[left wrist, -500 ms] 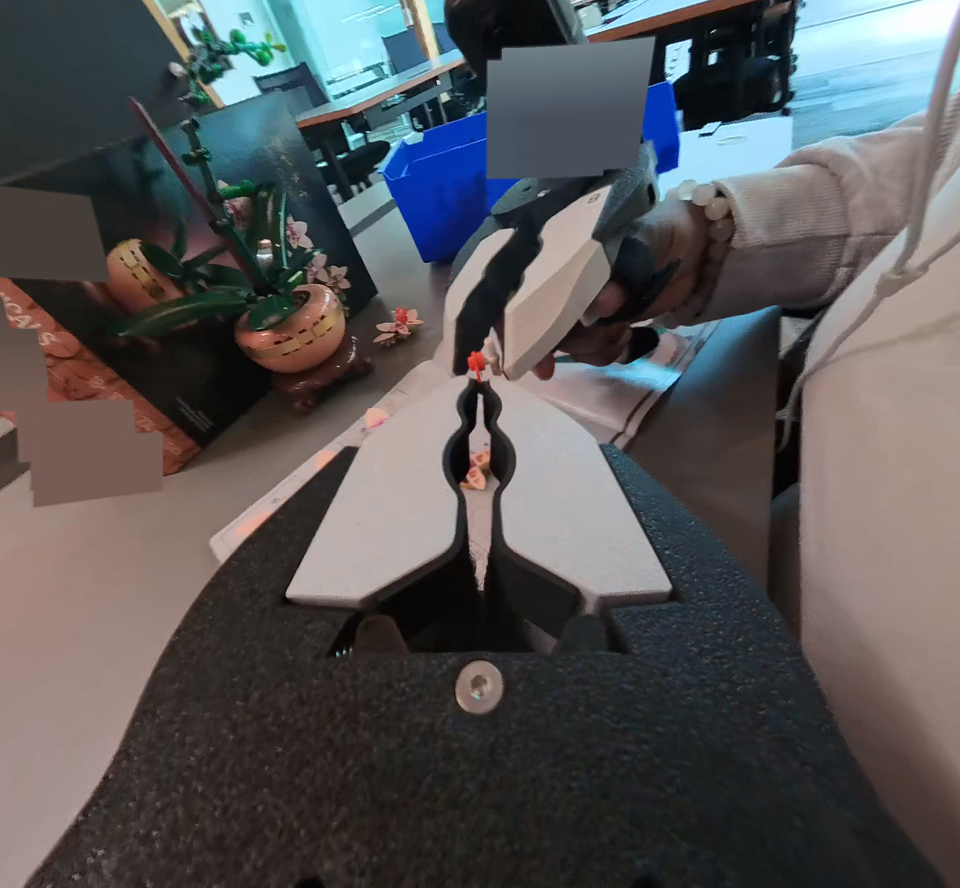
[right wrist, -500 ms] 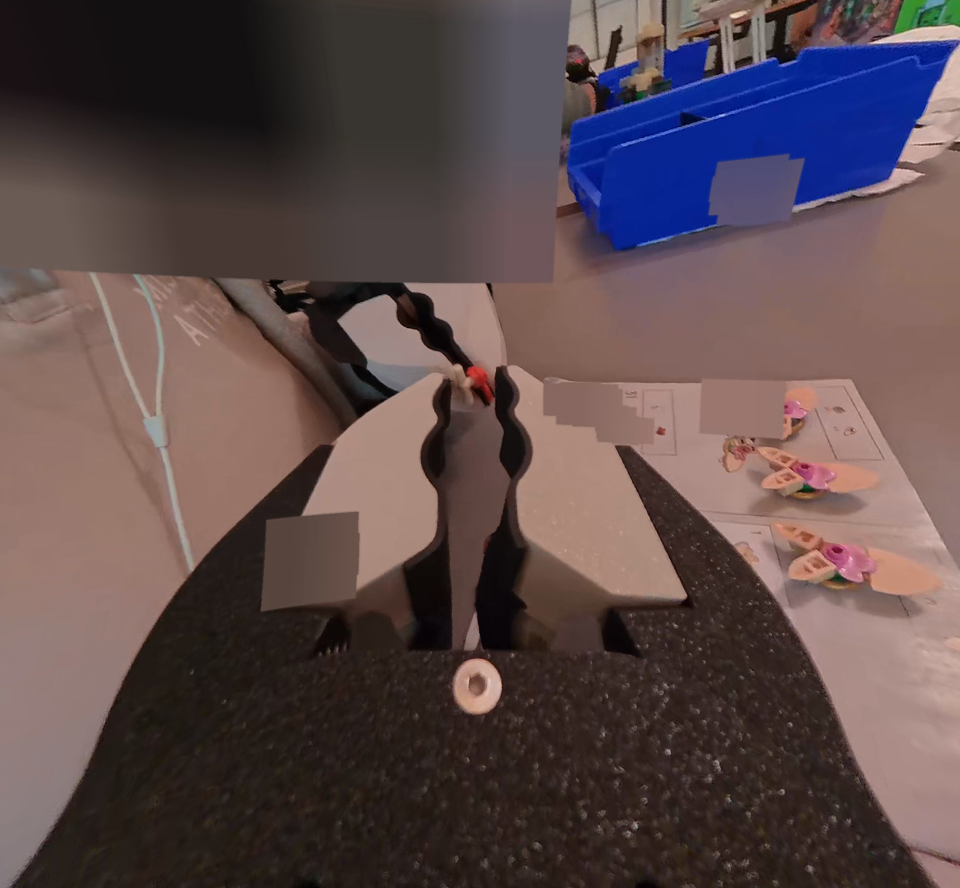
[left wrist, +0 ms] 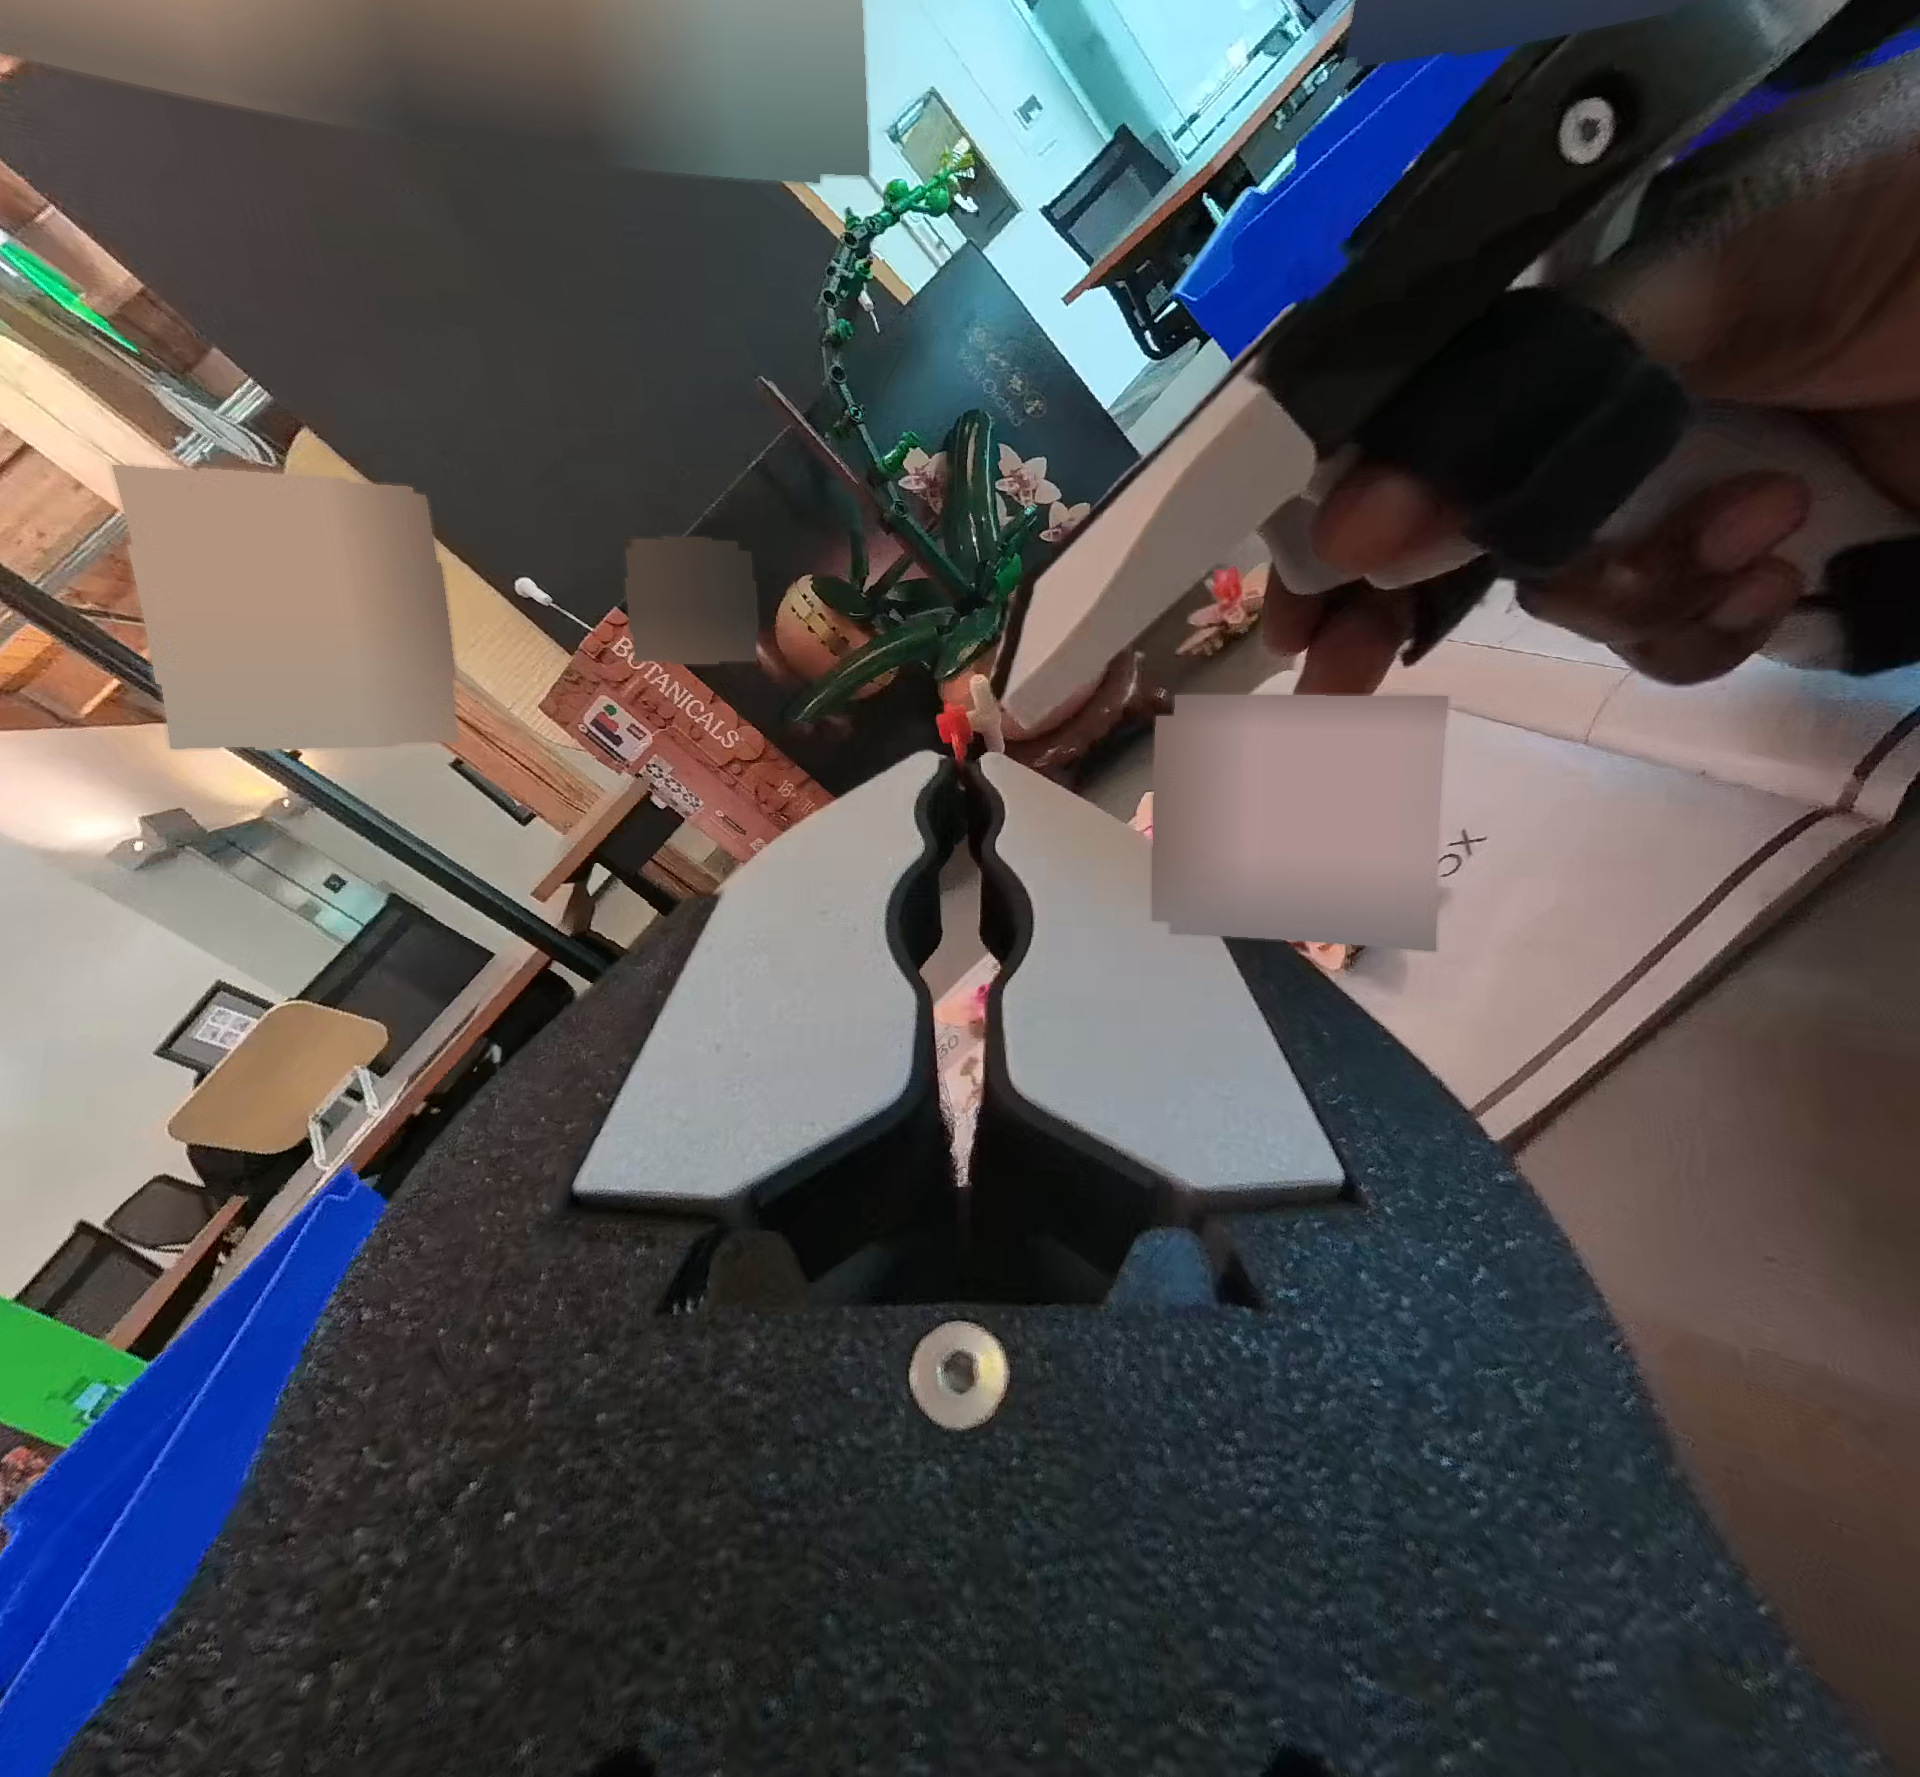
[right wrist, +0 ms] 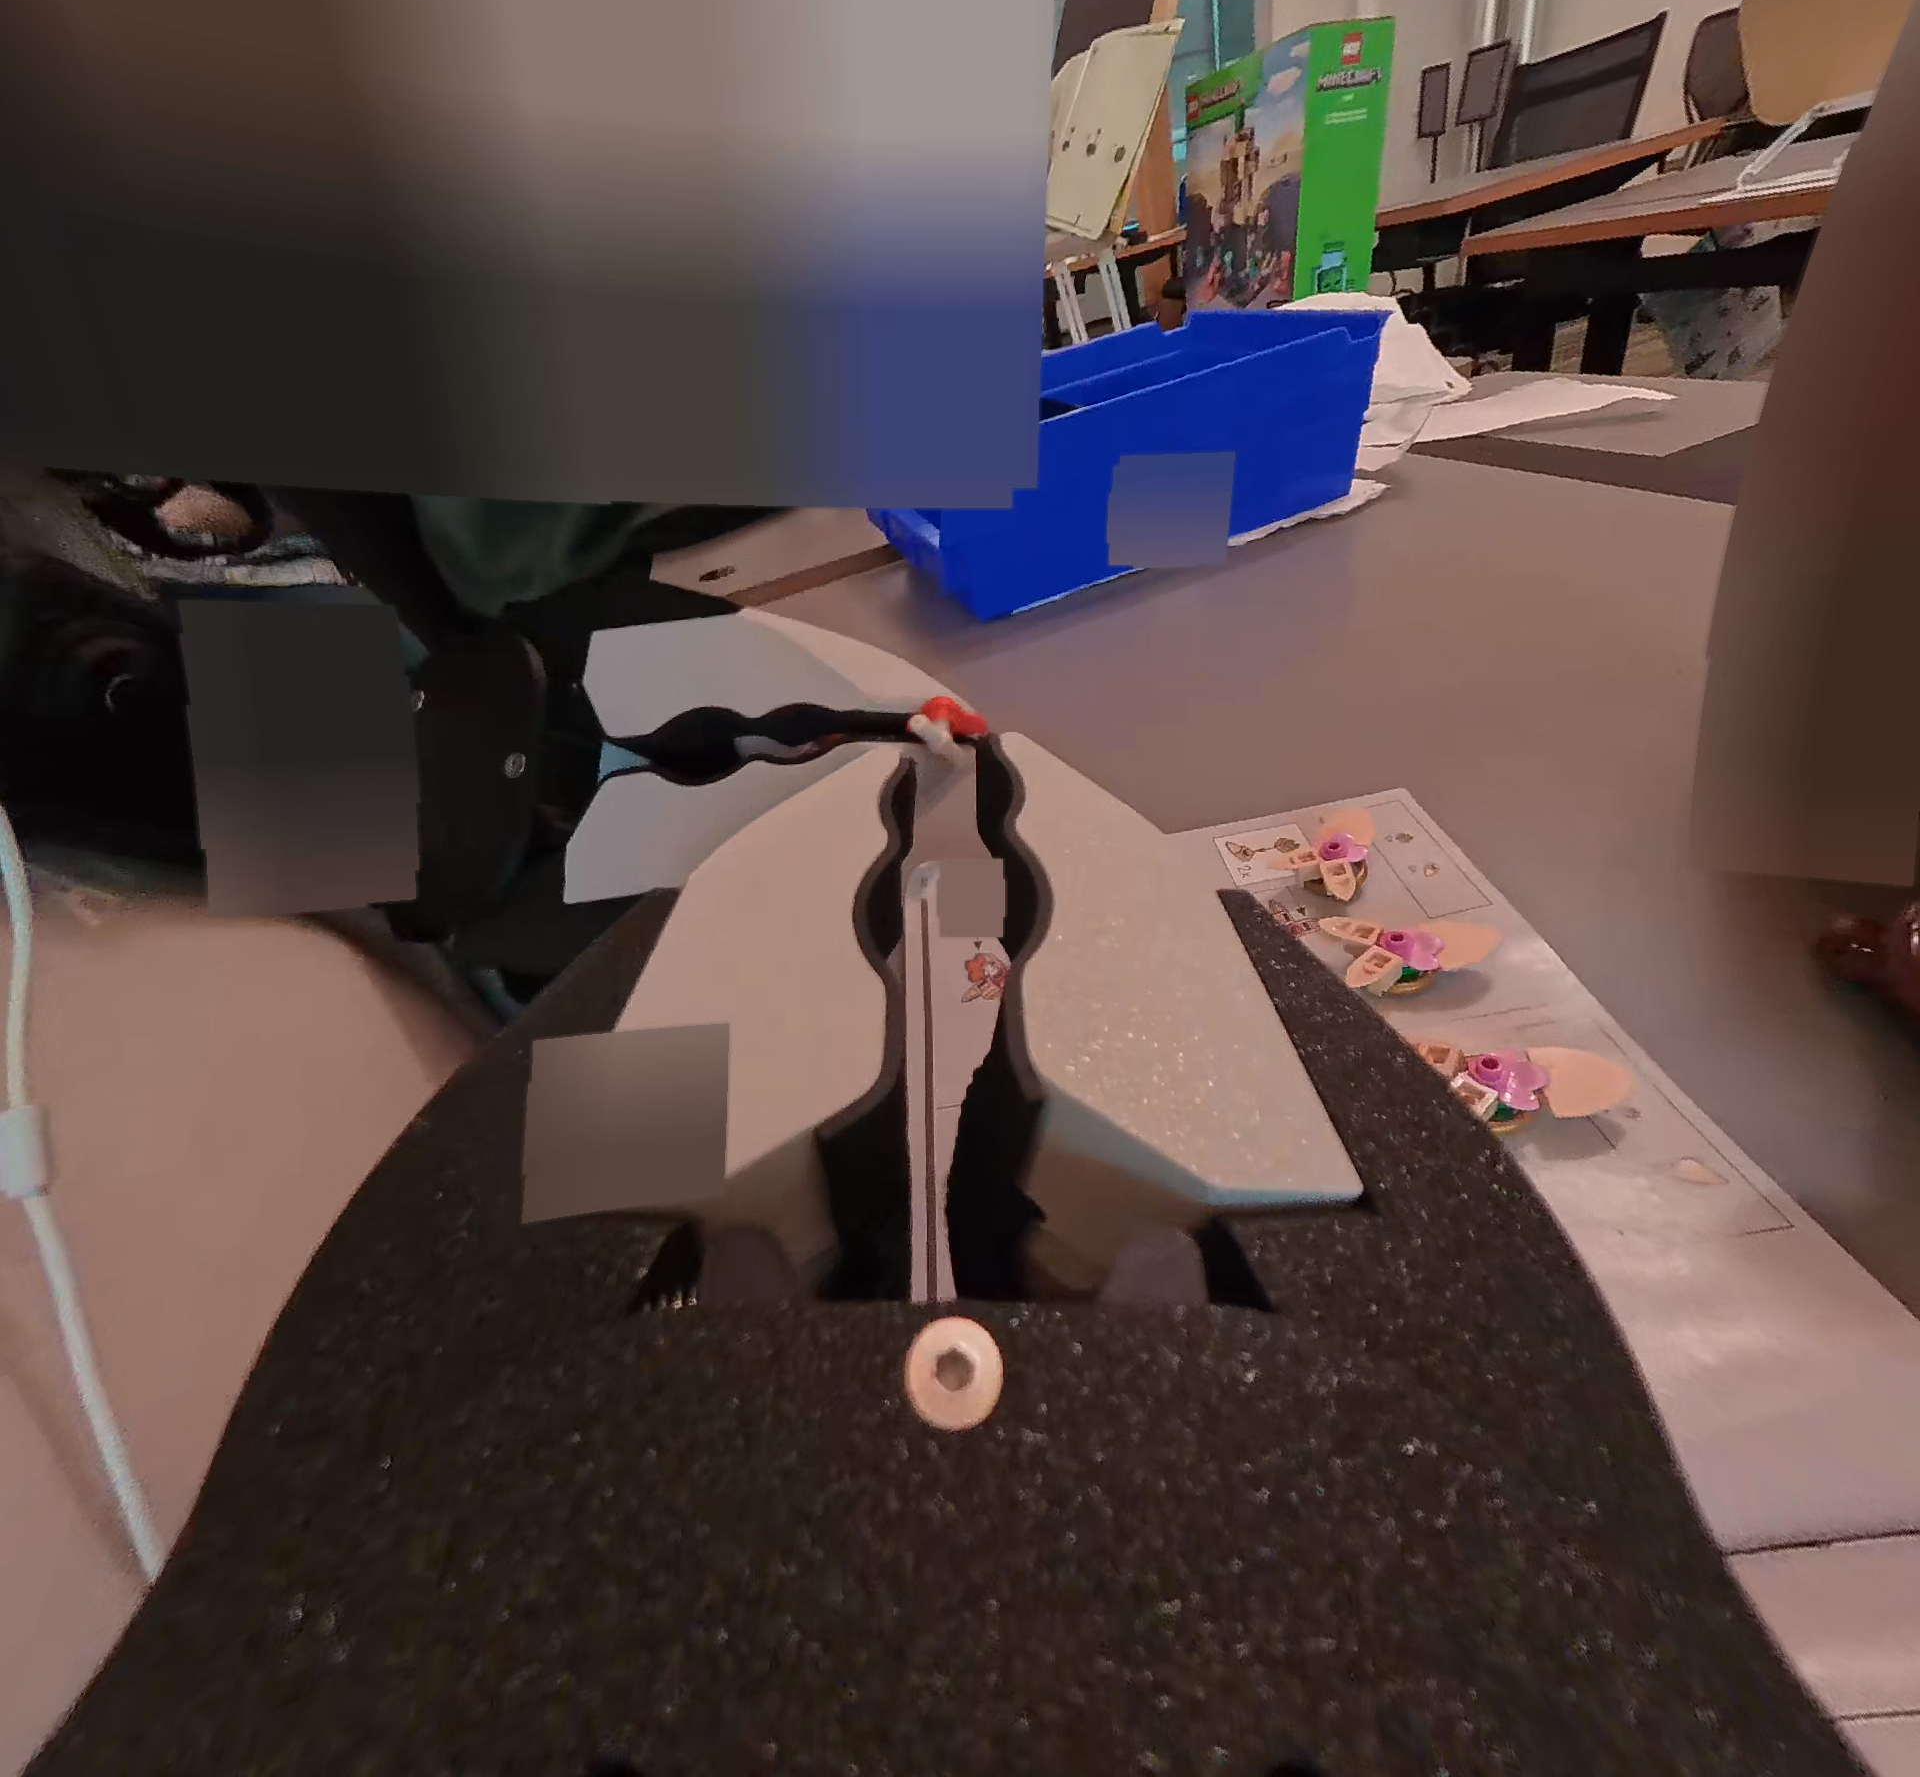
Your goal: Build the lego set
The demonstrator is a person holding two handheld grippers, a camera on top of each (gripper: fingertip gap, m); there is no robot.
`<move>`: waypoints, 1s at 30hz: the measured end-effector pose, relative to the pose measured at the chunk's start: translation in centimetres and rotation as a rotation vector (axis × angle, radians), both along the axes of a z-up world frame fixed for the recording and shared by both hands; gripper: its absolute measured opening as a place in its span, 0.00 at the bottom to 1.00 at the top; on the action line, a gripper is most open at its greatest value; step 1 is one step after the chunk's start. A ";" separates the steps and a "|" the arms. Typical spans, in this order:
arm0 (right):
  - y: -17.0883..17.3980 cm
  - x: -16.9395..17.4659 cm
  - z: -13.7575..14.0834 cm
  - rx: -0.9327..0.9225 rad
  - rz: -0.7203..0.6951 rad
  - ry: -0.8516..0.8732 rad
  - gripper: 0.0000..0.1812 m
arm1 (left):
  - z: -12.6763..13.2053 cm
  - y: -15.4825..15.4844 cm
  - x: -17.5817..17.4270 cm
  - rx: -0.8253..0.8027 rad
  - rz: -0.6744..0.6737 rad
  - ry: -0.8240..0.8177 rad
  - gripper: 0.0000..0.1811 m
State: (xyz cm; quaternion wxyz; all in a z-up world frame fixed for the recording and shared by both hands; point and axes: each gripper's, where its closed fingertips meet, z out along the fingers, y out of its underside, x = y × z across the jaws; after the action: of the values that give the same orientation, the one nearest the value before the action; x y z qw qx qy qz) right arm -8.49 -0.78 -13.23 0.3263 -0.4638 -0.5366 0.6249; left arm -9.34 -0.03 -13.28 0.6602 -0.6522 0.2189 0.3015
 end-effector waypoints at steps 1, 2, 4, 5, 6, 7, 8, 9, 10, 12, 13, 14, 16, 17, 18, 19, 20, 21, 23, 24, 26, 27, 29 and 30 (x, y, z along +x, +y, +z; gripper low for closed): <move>0.1 0.0 0.0 -0.010 -0.003 0.003 0.06 | -0.1 0.0 0.1 -0.003 -0.003 0.003 0.00; 0.1 -0.1 0.0 -0.015 0.005 0.001 0.06 | -0.1 0.0 0.1 -0.006 -0.006 0.002 0.00; -0.1 -0.1 -0.1 -0.015 0.018 -0.002 0.06 | -0.2 0.0 0.2 -0.006 -0.010 -0.001 0.00; -0.1 -0.1 -0.2 -0.011 0.016 -0.005 0.06 | -0.2 0.0 0.3 -0.008 -0.014 -0.001 0.00; -0.1 -0.1 -0.3 -0.007 0.016 -0.010 0.05 | -0.3 0.1 0.5 -0.010 -0.019 -0.002 0.01; -0.3 -0.1 -0.4 -0.006 0.023 -0.009 0.04 | -0.4 0.1 0.6 -0.015 -0.024 -0.003 0.01; -0.3 0.0 -0.4 -0.010 0.023 -0.009 0.03 | -0.5 0.1 0.6 -0.018 -0.025 -0.008 0.01; -0.3 0.0 -0.6 -0.013 0.026 -0.012 0.03 | -0.6 0.0 0.6 -0.022 -0.026 -0.012 0.01; -0.3 0.1 -0.7 -0.020 0.029 -0.018 0.03 | -0.8 0.0 0.7 -0.027 -0.028 -0.016 0.01; -0.4 0.1 -0.9 -0.038 0.035 -0.025 0.03 | -1.0 0.0 0.8 -0.032 -0.030 -0.029 0.01; -0.4 0.1 -0.9 -0.050 0.036 -0.029 0.03 | -1.1 0.0 0.8 -0.033 -0.031 -0.036 0.01; -0.4 0.2 -1.0 -0.061 0.036 -0.033 0.03 | -1.2 0.0 0.8 -0.035 -0.032 -0.040 0.01; -0.4 0.2 -1.1 -0.079 0.037 -0.039 0.02 | -1.3 0.0 0.9 -0.039 -0.037 -0.048 0.01; -0.4 0.3 -1.2 -0.087 0.035 -0.041 0.02 | -1.4 0.0 1.0 -0.041 -0.040 -0.052 0.01; -0.3 0.3 -1.3 -0.096 0.032 -0.043 0.02 | -1.5 0.0 1.0 -0.044 -0.043 -0.057 0.01; -0.3 0.3 -1.3 -0.106 0.028 -0.046 0.02 | -1.5 0.0 1.0 -0.047 -0.046 -0.061 0.01; -0.2 0.3 -1.4 -0.114 0.024 -0.047 0.03 | -1.6 0.1 1.1 -0.050 -0.049 -0.064 0.01; -0.2 0.3 -1.4 -0.121 0.020 -0.045 0.03 | -1.6 0.2 1.1 -0.052 -0.052 -0.065 0.01; 0.1 0.4 -1.3 -0.127 0.010 -0.041 0.03 | -1.5 0.4 1.1 -0.054 -0.060 -0.067 0.01; 0.2 0.4 -1.3 -0.126 0.003 -0.043 0.04 | -1.5 0.6 1.2 -0.058 -0.065 -0.069 0.01; 0.6 0.5 -1.2 -0.123 -0.005 -0.042 0.05 | -1.5 1.0 1.3 -0.068 -0.078 -0.086 0.01; 0.8 0.6 -1.0 -0.125 -0.006 -0.041 0.07 | -1.6 1.3 1.3 -0.079 -0.082 -0.104 0.01; 1.5 0.8 -0.7 -0.122 -0.007 -0.053 0.11 | -1.6 1.9 0.9 -0.100 -0.080 -0.171 0.01; 1.9 1.1 -0.6 -0.108 -0.008 -0.062 0.12 | -1.6 2.2 0.6 -0.109 -0.078 -0.216 0.01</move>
State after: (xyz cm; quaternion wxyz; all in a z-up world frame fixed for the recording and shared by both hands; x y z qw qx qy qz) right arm -7.41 1.10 -13.79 0.2863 -0.5021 -0.5101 0.6370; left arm -8.78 2.18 -14.85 0.6547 -0.7067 0.1880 0.1912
